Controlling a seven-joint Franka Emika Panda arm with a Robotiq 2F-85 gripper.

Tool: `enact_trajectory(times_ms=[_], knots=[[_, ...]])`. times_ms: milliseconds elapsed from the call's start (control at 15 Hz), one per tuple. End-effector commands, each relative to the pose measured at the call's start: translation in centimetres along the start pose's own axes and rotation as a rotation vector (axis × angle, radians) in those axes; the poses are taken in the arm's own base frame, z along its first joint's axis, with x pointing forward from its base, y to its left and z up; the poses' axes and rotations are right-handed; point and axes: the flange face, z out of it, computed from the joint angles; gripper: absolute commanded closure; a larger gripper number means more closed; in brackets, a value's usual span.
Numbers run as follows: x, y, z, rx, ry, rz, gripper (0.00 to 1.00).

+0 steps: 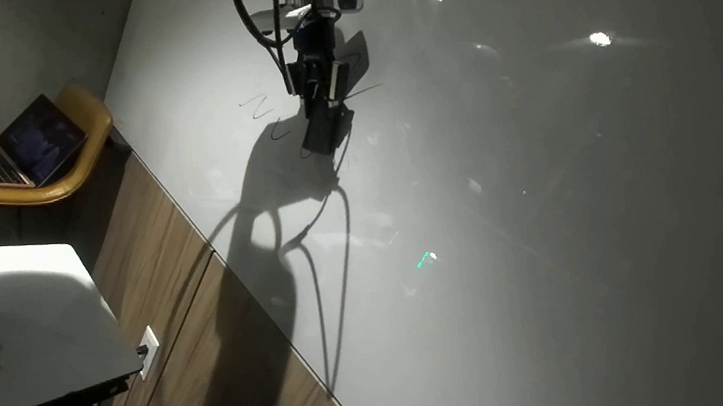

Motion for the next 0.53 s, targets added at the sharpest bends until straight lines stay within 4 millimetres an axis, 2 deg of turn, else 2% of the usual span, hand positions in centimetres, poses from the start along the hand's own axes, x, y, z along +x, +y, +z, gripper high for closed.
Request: enact_trajectory(times_ms=[0, 267, 333, 467], knots=[[2.2, 6.3, -5.1, 0.094, 0.043, -0.019, 0.72], [3.8, 13.3, -11.6, 0.155, 0.094, -0.010, 0.72], [4.3, 14.6, -13.2, 0.164, 0.109, -0.004, 0.72], [4.7, 15.7, -14.9, 0.188, 0.128, 0.004, 0.72]])
